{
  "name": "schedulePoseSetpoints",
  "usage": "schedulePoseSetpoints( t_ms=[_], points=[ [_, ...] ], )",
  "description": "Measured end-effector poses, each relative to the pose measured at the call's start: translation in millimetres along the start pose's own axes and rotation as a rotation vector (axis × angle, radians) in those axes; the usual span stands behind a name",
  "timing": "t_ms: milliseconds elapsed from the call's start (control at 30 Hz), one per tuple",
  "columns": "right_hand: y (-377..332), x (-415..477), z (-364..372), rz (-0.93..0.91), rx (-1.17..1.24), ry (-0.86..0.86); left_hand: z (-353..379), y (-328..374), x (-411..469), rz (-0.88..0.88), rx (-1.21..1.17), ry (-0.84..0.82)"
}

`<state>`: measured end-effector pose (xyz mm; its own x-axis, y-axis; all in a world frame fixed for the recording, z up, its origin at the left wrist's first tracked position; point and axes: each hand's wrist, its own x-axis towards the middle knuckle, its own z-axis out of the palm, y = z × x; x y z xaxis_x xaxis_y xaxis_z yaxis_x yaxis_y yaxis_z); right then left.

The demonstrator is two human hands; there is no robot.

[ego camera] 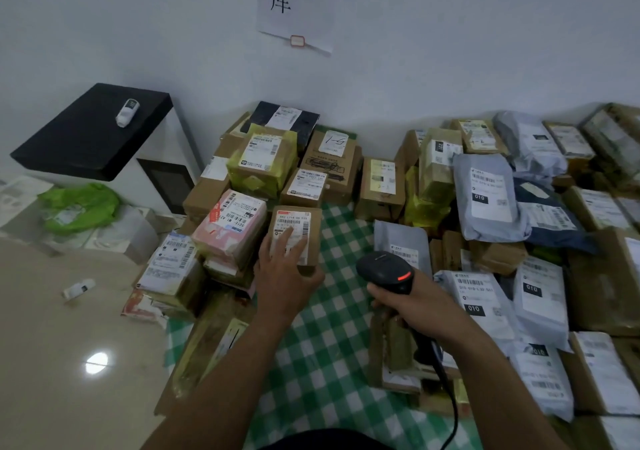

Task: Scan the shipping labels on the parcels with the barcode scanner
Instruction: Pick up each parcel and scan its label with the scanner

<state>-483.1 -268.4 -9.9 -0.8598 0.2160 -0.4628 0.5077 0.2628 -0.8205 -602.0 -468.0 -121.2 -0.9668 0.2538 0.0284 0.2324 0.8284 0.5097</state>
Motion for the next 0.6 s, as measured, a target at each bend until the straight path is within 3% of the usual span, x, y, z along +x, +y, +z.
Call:
schedulePoseSetpoints(
  t_ms=[133, 267, 433, 500, 600],
  points=[
    [4.7, 10.3, -5.9, 0.013, 0.023, 0.005, 7.7, -4.6, 5.3, 0.059, 0.087, -0.019],
    [9.8, 19.7, -12.2, 0.039, 0.040, 0.017, 22.5, 3.8, 3.7, 0.086, 0.135, 0.063],
    [23.2, 29.4, -31.0, 0.115, 0.102, 0.094, 33.5, 54.3, 27.8, 0.338, -0.148, 0.084],
    [31.8, 35.7, -40.5, 0.163, 0.140, 0.125, 34.4, 82.5, 56.0, 0.270, -0.313, 0.002],
    [45.0, 46.7, -51.6, 0.217, 0.197, 0.125, 41.3, 120.0, 105.5, 0.018, -0.518, -0.244]
  ],
)
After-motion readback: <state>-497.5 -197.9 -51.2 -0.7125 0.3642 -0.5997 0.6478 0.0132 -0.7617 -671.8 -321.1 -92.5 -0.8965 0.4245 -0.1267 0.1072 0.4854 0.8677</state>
